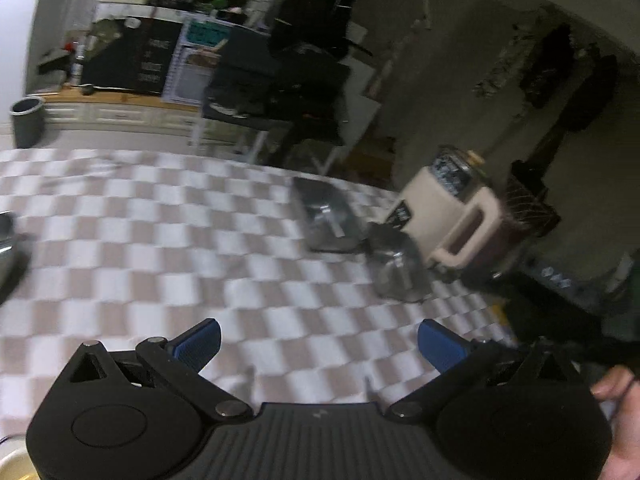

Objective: Organize plates and bowls

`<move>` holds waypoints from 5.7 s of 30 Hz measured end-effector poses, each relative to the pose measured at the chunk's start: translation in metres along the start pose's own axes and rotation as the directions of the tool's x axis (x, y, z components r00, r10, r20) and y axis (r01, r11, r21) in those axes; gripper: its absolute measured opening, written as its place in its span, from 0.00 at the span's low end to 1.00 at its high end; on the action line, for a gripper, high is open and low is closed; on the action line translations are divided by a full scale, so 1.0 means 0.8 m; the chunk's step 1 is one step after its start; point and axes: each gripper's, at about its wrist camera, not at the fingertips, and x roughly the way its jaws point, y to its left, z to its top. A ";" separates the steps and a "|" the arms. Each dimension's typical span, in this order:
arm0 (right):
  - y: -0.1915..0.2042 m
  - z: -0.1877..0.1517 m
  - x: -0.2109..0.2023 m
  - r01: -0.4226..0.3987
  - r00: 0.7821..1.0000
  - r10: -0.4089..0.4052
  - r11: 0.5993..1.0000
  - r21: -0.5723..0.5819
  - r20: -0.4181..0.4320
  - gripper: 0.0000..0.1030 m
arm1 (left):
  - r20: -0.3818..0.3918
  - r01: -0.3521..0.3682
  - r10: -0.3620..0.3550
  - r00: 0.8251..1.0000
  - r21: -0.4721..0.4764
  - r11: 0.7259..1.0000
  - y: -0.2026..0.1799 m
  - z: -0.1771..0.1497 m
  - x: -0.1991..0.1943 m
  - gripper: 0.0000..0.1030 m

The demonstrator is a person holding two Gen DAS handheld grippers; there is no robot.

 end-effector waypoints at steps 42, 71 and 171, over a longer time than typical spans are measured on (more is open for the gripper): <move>-0.097 0.065 0.185 0.136 0.990 -0.140 0.909 0.395 -0.020 0.14 | -0.168 0.249 -0.233 0.958 0.083 0.965 -0.087 0.108 0.304 0.76; -0.116 0.083 0.163 0.209 0.978 -0.197 0.945 0.253 -0.069 0.06 | -0.272 0.097 0.011 0.962 0.383 0.919 -0.127 0.094 0.347 0.15; -0.019 -0.080 0.041 -0.066 0.918 -0.178 0.813 -0.579 -0.354 0.23 | -0.311 -0.062 0.063 0.948 0.016 0.998 0.000 -0.113 0.065 0.39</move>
